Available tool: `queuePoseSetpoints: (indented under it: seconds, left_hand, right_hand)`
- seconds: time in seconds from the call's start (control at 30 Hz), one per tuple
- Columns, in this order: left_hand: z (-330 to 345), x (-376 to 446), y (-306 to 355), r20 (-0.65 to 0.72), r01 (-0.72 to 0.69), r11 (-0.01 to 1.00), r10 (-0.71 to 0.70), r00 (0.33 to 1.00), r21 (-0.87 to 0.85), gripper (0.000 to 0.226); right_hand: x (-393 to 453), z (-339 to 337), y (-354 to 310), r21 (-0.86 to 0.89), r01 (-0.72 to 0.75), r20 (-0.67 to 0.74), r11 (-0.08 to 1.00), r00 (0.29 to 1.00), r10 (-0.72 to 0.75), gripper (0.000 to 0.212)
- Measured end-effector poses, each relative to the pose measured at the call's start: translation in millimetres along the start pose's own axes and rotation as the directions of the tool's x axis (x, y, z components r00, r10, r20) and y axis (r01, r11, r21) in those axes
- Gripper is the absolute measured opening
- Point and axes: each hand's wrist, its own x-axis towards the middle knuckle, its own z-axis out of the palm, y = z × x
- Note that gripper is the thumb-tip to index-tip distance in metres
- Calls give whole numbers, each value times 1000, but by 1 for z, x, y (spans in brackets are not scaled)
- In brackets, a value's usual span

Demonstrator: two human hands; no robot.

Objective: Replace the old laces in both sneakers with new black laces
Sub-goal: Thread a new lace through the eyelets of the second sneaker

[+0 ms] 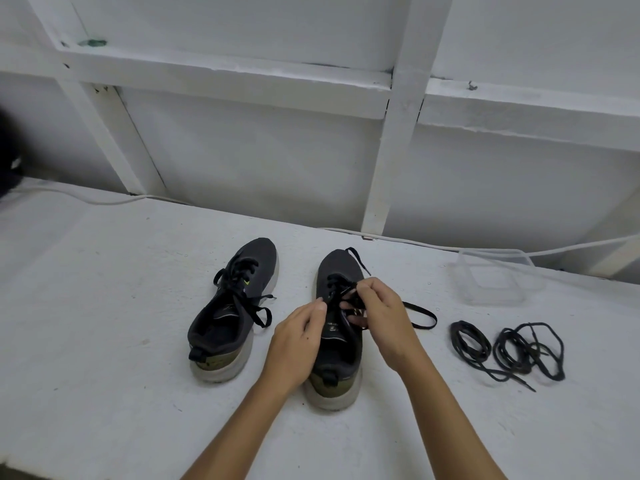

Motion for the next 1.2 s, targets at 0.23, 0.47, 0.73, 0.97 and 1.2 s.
queuePoseSetpoints:
  seconds: [0.23,0.47,0.73,0.97,1.2]
  left_hand:
    - [2,0,-1,-28,17,999,-16,999,39,45]
    - [1,-1,-3,-20,16,996,-15,1000,85,45]
    - [-8,12,16,-7,-301,916,313,950,265,41]
    - [-5,34,33,6,-250,915,262,965,317,5]
    - [-13,41,42,343,-411,733,254,904,542,30]
  right_hand:
    - [-3,-2,6,134,-51,-23,990,998,55,28]
    - [-6,-12,-7,-205,72,28,976,997,-68,25]
    - [-10,-22,-39,-356,269,99,895,963,-250,20]
    - [10,-34,-39,-392,295,-18,871,944,-328,23]
    - [12,-46,-9,-448,176,-143,877,954,-265,19]
